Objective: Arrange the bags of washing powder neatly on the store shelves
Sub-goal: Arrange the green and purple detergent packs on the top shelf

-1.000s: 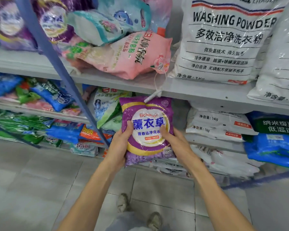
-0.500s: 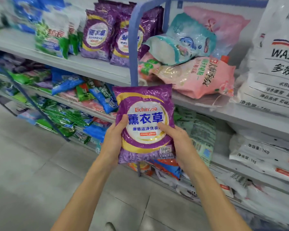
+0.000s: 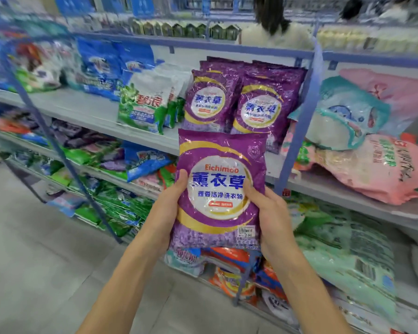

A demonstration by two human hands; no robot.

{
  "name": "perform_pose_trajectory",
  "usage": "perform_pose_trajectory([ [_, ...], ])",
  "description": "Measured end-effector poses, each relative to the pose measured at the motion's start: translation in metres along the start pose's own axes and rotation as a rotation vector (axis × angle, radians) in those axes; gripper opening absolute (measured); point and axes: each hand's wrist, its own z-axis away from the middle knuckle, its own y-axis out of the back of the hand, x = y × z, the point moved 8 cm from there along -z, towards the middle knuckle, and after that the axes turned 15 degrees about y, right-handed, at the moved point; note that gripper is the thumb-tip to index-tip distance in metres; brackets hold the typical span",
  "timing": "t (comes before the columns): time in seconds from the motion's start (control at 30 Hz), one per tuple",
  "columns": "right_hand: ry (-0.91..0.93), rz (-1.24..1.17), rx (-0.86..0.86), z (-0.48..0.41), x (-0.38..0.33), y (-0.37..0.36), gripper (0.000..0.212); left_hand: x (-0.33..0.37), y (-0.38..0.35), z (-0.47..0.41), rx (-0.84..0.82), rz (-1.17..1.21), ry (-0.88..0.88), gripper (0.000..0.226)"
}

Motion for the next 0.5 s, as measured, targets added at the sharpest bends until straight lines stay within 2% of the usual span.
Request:
perform_pose_trajectory([
  [0.1,0.017,0.021,0.060,-0.012,0.004,-0.017,0.020,0.018,0.016,-0.008,-0.076,-0.074,-0.016,0.032],
  [0.2,0.055,0.043,0.112,-0.031,0.004,-0.028,0.019,0.032,0.028,-0.021,-0.139,-0.242,-0.009,0.042],
  [0.3,0.097,0.046,0.110,-0.054,-0.001,-0.041,0.018,0.052,0.037,-0.036,-0.124,-0.370,-0.031,0.034],
  [0.43,0.143,0.008,0.120,-0.091,-0.004,-0.058,0.026,0.076,0.042,-0.066,-0.121,-0.399,-0.068,0.029],
  [0.5,0.176,-0.009,0.132,-0.111,-0.007,-0.066,0.021,0.090,0.045,-0.082,-0.093,-0.369,-0.088,0.028],
])
